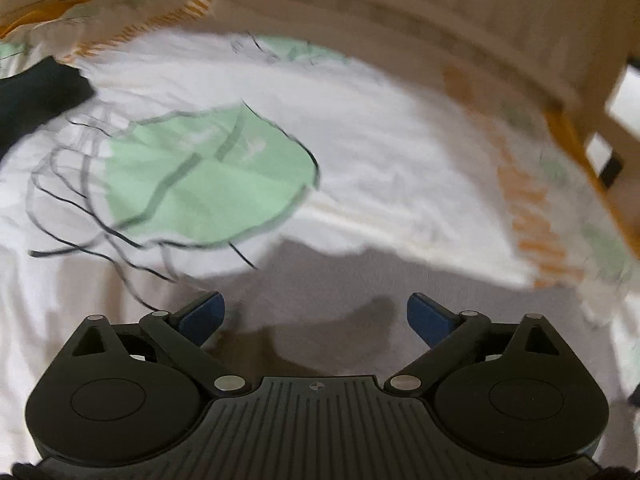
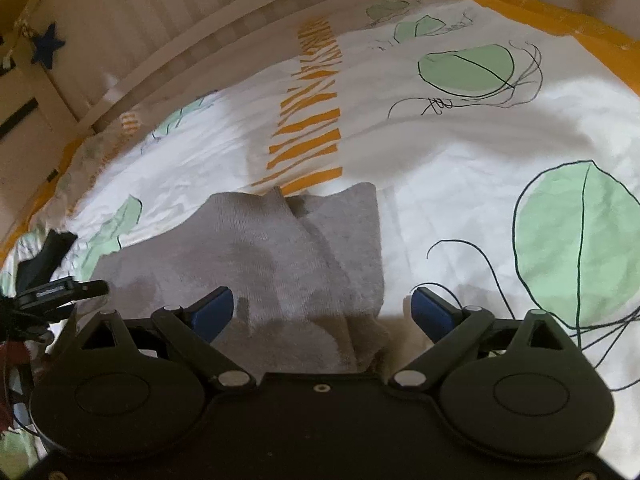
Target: Fold large clothes
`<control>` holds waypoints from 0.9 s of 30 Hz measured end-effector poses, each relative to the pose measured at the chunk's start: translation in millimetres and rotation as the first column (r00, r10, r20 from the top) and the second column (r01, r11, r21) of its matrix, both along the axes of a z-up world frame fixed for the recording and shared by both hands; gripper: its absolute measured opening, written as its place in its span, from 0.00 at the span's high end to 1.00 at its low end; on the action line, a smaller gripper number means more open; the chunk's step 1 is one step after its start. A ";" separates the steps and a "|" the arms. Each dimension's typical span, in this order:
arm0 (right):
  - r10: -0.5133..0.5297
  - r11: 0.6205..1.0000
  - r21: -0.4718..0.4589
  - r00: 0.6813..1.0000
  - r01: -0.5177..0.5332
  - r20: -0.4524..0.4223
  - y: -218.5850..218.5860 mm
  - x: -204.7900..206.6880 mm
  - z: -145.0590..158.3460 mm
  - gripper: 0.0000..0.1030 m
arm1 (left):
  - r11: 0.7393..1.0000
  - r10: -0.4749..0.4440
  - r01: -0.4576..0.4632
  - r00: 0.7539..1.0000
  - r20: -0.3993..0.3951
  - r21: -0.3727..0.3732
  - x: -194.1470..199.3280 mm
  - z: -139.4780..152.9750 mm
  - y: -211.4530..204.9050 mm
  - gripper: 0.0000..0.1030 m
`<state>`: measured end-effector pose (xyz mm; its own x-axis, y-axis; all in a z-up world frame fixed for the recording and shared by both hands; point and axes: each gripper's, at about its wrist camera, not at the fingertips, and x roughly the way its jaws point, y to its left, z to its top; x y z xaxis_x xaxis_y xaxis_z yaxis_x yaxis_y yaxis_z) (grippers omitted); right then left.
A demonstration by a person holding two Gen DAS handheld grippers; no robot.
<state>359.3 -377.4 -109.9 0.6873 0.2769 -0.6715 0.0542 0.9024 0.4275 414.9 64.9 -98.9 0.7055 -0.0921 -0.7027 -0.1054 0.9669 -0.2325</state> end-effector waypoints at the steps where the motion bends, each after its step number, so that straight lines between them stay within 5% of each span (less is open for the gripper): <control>1: -0.009 1.000 0.016 1.000 0.009 -0.001 -2.9 -0.9 -0.3 0.06 | 1.000 0.020 -0.020 1.000 -0.002 0.001 -1.6 3.4 7.5 0.04; 5: -0.052 0.997 0.062 0.998 0.053 -0.023 -13.3 -4.8 -5.5 0.06 | 0.996 0.082 -0.082 0.997 -0.004 0.043 -16.6 12.6 38.9 0.04; 8: -0.076 0.994 0.077 0.996 0.079 -0.036 -17.8 -6.5 -9.3 0.06 | 0.998 0.044 -0.045 0.999 0.011 0.050 -30.6 13.4 42.3 0.04; 14: -0.081 0.994 0.073 0.995 0.085 -0.051 -18.2 -7.5 -14.4 0.06 | 0.989 0.008 0.006 0.995 -0.096 0.150 -22.1 -25.2 35.9 0.02; 19: -0.081 0.993 0.084 0.995 0.086 -0.052 -20.6 -10.2 -13.3 0.06 | 0.990 0.131 -0.135 0.988 -0.079 -0.041 -25.6 -38.4 78.2 0.02; 23: -0.098 0.987 0.121 0.994 0.103 -0.052 -27.4 -15.2 -14.9 0.06 | 0.995 0.091 -0.094 0.993 -0.080 -0.029 -40.0 -21.9 77.9 0.03; 27: -0.118 0.982 0.145 0.992 0.124 -0.050 -31.1 -25.8 -10.9 0.06 | 0.976 0.040 -0.048 0.998 -0.041 -0.212 -78.0 -11.4 82.9 0.02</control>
